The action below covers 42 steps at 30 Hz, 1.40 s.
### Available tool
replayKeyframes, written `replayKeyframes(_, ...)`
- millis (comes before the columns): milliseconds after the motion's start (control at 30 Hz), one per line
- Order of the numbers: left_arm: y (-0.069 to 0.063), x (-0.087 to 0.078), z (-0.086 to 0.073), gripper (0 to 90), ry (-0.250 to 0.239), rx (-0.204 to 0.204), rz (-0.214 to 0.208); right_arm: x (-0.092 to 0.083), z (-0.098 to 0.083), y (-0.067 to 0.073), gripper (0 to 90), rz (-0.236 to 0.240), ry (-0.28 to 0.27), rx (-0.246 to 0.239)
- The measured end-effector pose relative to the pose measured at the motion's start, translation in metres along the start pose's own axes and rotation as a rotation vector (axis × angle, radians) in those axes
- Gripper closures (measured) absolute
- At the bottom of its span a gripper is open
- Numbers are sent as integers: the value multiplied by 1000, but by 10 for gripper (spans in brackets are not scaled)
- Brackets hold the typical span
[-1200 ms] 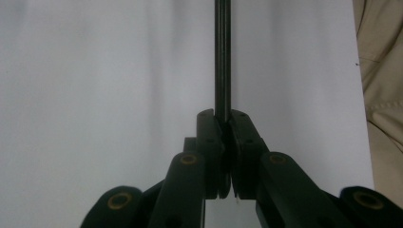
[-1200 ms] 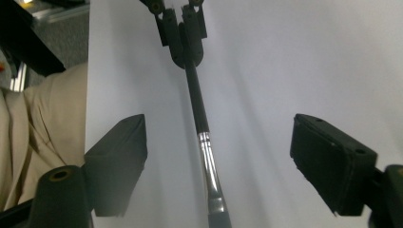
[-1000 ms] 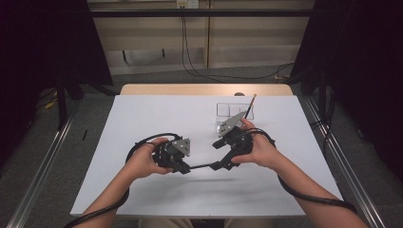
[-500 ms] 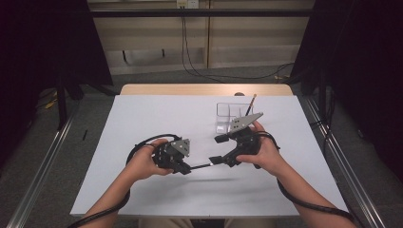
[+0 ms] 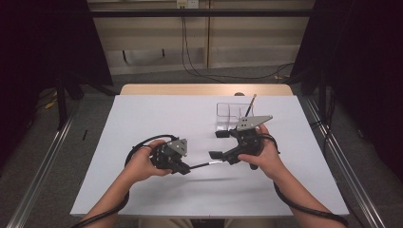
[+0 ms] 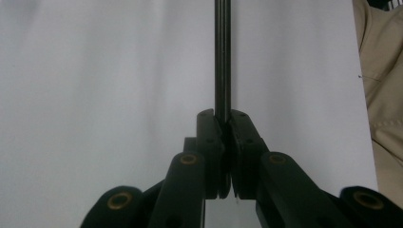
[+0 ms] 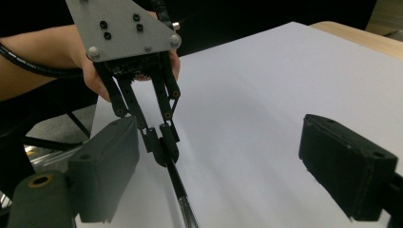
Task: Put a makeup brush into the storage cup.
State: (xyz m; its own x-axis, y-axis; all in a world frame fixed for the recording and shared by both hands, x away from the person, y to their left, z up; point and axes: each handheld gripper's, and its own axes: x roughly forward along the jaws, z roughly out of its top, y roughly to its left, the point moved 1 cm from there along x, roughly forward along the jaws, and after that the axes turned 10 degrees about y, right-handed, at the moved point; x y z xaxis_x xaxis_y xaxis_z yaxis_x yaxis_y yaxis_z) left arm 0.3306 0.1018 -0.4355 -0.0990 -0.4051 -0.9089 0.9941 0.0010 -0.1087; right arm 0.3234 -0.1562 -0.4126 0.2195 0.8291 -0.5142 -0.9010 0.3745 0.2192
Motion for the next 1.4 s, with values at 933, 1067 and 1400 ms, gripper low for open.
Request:
replayKeyframes(933,3,-4,-17,843,-247,-111,-11,-4,0,-1,119,-24,-39,2)
replayKeyframes(1067,4,-4,-18,843,-287,-122,-7,-4,1,-1,119,-29,-46,2)
replayKeyframes(1400,7,-8,-19,844,-407,-161,5,-4,4,0,119,-24,-55,1)
